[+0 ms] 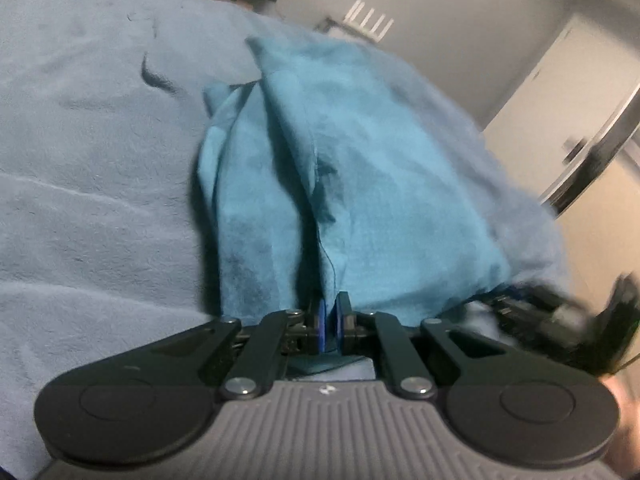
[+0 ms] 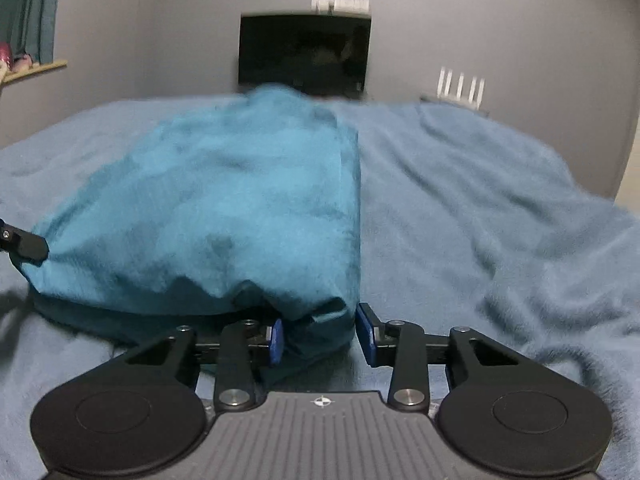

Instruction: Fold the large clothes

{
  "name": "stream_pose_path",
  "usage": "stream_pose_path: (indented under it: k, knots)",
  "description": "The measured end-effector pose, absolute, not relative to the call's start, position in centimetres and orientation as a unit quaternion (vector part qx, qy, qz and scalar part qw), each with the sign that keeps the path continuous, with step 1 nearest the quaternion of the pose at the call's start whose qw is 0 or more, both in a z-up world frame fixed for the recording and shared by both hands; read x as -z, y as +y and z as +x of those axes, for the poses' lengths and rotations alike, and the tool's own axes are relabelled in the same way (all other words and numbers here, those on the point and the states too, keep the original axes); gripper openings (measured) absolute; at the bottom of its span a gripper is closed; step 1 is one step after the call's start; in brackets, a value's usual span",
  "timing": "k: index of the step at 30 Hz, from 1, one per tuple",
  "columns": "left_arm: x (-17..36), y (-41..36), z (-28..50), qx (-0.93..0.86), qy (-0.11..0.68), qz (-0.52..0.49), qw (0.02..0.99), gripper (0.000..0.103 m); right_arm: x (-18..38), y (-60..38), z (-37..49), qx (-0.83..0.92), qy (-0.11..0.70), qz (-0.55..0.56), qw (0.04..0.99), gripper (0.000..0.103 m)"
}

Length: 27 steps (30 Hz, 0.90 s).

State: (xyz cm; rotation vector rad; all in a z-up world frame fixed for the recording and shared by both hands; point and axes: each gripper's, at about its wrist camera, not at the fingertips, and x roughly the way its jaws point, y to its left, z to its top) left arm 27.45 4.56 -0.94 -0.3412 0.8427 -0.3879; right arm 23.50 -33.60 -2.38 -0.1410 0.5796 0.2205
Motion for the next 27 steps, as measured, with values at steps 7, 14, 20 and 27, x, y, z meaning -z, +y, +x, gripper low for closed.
stream_pose_path:
  k: [7,14,20,27]
  knots:
    - [1.1,5.6,25.5,0.191,0.387,-0.175,0.885,0.010,2.2,-34.9,22.1,-0.087,0.311,-0.038,0.946,0.049]
    - [0.1,4.8,19.6,0.135,0.359,-0.126,0.915,0.077,1.1,-35.6,15.6,-0.107,0.310,0.005,0.945,0.074]
    - [0.2,2.8,14.0,0.090,0.341,-0.092,0.931,0.087,0.3,-34.1,10.1,-0.130,0.305,0.011,0.943,0.090]
    - [0.7,-1.5,11.2,0.043,0.283,0.022,0.958,0.098,0.0,-32.6,7.2,-0.098,0.266,-0.014,0.959,0.103]
